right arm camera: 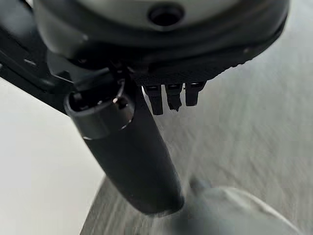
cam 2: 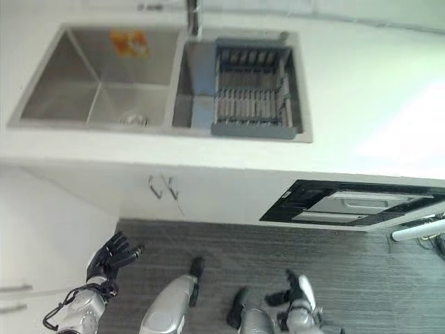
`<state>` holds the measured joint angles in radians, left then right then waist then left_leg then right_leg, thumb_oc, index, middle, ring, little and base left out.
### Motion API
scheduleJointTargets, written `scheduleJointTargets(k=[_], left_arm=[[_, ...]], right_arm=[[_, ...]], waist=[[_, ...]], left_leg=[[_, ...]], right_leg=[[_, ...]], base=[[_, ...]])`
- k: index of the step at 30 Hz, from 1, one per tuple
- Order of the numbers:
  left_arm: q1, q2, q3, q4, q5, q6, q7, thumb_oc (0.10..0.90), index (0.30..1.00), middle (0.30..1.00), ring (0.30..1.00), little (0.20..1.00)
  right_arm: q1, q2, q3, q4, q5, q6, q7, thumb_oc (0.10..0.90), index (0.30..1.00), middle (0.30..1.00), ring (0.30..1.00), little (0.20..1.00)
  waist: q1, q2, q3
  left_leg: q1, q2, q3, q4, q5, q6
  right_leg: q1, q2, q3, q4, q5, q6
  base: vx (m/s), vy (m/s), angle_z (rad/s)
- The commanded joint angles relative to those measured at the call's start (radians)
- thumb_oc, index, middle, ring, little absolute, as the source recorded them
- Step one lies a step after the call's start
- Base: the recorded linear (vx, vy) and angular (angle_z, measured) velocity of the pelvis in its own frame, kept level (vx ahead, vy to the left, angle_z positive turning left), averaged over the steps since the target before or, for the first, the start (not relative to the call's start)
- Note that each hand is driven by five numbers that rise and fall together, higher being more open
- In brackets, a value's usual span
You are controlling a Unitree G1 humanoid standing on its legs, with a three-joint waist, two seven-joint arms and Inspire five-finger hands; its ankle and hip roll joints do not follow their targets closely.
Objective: Place the dishes in the dishwasher.
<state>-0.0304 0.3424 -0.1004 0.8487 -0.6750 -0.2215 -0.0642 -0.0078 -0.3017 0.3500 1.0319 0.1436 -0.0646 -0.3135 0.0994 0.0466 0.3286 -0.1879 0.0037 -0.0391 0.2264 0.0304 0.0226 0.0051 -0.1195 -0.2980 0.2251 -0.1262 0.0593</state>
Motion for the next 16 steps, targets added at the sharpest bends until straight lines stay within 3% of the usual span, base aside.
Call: scheduleJointTargets(k=[1,5,11,16], left_arm=[[-0.022,-0.02,-0.054,-0.002,-0.008,0.026,-0.127,0.8,0.9,0.9,0.9,0.9],[-0.042,-0.045,-0.105,0.072,0.046,0.094,-0.207,0.8,0.9,0.9,0.9,0.9],[-0.054,-0.078,-0.158,0.211,0.122,0.146,-0.227,0.8,0.9,0.9,0.9,0.9],[-0.058,-0.107,-0.18,0.333,0.138,0.208,-0.305,0.8,0.9,0.9,0.9,0.9]], right_arm=[[-0.115,-0.084,-0.056,0.052,0.044,-0.043,0.01,0.8,0.9,0.9,0.9,0.9],[-0.071,-0.03,-0.097,0.135,0.116,-0.082,0.082,0.8,0.9,0.9,0.9,0.9],[-0.065,0.019,-0.122,0.167,0.238,-0.108,0.195,0.8,0.9,0.9,0.9,0.9],[-0.069,0.047,-0.152,0.195,0.399,-0.084,0.269,0.8,0.9,0.9,0.9,0.9]], waist=[[0.02,-0.029,-0.073],[-0.034,-0.033,-0.123],[-0.092,-0.029,-0.176],[-0.125,-0.021,-0.208]], left_leg=[[-0.024,0.039,-0.013,0.074,-0.086,-0.029],[0.011,0.053,0.027,0.074,-0.107,-0.032],[0.024,0.075,0.086,0.074,-0.129,-0.044],[0.022,0.088,0.113,0.074,-0.137,-0.051]], right_leg=[[-0.007,0.03,0.013,0.075,-0.017,-0.031],[-0.018,0.026,0.053,0.075,-0.013,-0.023],[-0.055,0.023,0.111,0.075,-0.017,-0.011],[-0.071,0.026,0.135,0.075,-0.024,-0.008]], base=[[0.0,0.012,-0.26],[-0.03,-0.004,-0.33],[-0.07,-0.013,-0.36],[-0.05,0.004,-0.26]])
